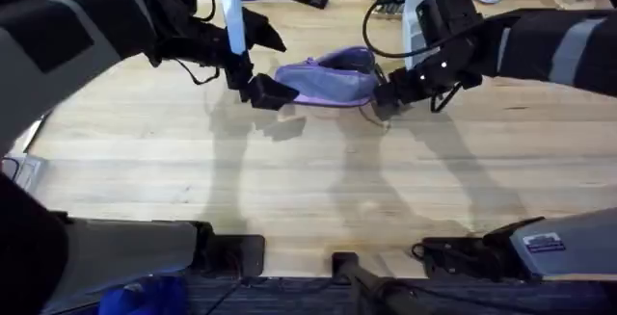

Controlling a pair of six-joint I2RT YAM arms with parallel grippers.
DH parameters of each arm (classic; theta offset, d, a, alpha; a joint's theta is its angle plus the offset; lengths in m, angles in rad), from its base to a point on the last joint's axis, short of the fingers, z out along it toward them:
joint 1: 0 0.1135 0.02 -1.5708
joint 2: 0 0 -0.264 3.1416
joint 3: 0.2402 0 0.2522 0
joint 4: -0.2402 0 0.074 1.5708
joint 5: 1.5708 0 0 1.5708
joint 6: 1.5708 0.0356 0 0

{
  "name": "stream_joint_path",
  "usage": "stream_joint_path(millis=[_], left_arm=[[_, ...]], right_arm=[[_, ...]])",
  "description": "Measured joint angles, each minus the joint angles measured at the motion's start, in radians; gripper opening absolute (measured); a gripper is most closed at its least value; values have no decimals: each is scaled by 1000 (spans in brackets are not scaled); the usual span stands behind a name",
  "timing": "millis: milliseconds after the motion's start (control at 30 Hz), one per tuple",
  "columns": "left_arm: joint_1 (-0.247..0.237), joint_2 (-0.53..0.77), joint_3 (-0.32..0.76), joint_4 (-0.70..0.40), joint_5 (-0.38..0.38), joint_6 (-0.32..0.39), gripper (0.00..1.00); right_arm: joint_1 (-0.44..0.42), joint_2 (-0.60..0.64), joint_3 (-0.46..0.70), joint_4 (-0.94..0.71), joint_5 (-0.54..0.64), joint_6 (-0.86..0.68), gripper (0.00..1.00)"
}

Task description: Unzip the bag, pick up the pens from the table one at a time and place them inside, then zip the bag closed.

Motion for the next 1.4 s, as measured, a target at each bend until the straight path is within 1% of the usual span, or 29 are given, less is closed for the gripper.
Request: stream_joint_path(millis=[67,133,233,300,700,867,1200,1400], left_arm=[[0,0,0,0,0,0,993],[0,0,0,0,0,0,993],[0,0,0,0,0,0,993],[0,0,0,0,0,0,993],[0,0,0,0,0,0,993],[0,0,0,0,0,0,993],[0,0,0,0,0,0,993],[0,0,0,0,0,0,993]], right_arm=[[0,1,0,2,3,1,395],[0,1,0,3,7,1,246],[0,1,0,7,15,1,86],[-1,1,2,10,15,1,41],[-1,1,8,3,16,0,30],[-1,-5,25,-11,15,-34,31],[-1,-142,117,3,15,-156,31],[-1,-194,135,2,16,-250,31]])
